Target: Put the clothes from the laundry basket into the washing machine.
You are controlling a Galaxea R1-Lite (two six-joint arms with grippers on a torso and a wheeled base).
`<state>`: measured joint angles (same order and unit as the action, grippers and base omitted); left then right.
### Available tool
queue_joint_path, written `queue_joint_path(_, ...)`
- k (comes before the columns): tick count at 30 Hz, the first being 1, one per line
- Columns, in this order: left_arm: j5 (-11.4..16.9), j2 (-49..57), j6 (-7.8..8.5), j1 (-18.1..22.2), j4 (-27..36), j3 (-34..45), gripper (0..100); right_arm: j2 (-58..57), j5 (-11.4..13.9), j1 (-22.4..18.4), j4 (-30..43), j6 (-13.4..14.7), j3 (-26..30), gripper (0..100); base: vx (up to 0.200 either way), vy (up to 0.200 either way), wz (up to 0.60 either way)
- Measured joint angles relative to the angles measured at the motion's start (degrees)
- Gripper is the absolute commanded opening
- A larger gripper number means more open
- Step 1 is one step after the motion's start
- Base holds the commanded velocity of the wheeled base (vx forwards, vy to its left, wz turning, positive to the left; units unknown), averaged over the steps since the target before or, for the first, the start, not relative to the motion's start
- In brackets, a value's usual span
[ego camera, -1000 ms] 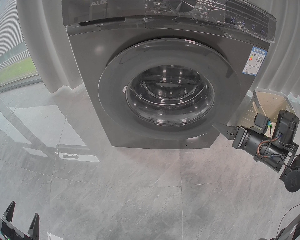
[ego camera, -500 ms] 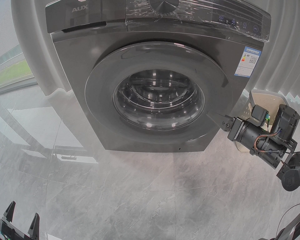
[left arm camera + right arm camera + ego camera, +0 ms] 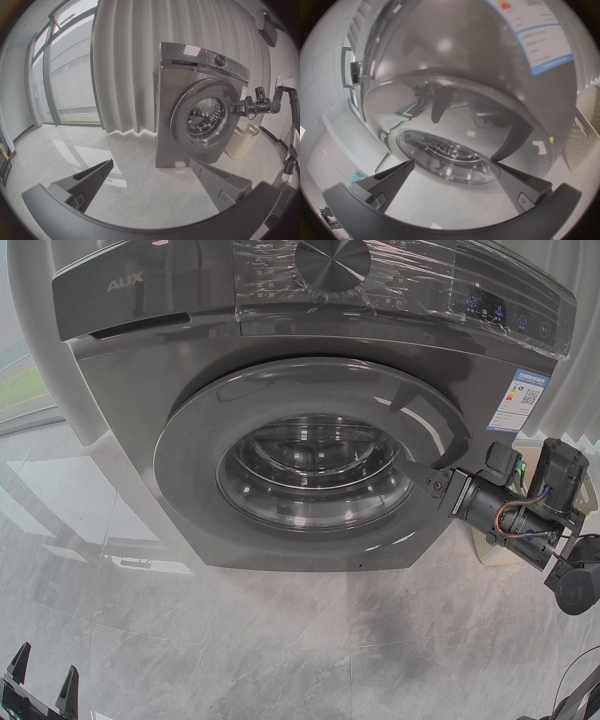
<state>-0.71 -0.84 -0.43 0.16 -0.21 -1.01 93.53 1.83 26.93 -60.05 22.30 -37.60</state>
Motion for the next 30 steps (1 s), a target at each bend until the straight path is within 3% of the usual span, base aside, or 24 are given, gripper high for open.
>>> queue_joint_path(7,-0.05,-0.01,-0.17,0.00,0.00,0.00,100,0.16,-3.93,-0.67,8.19,-0.10,-0.29,100,0.000,0.000,0.00)
queue_joint_path(10,-0.09,-0.04,-0.37,-0.05,0.05,0.00,100,-0.96,-4.58,-0.26,5.75,-1.39,3.28,100,0.000,0.000,0.00)
queue_joint_path(13,-0.13,-0.04,-0.69,0.00,0.05,0.00,100,-3.18,-3.72,1.38,-4.08,-3.61,8.94,100,0.000,0.000,0.00)
queue_joint_path(16,-0.13,-0.04,-1.05,0.00,0.02,0.00,100,-6.81,-3.08,2.39,-5.42,-6.23,16.70,100,0.000,0.000,0.00)
queue_joint_path(19,-0.18,-0.04,-1.29,-0.02,0.05,0.00,100,-12.11,-1.32,3.72,-3.94,-7.98,24.50,100,0.000,0.000,0.00)
queue_joint_path(23,-0.22,-0.06,-1.46,0.00,0.02,0.00,100,-21.13,-0.16,3.69,-1.65,-9.69,30.88,100,0.000,0.000,0.00)
queue_joint_path(30,-0.22,-0.06,-1.71,-0.05,0.02,0.00,100,-40.11,1.26,-3.23,10.11,-13.85,34.66,100,0.000,0.000,0.00)
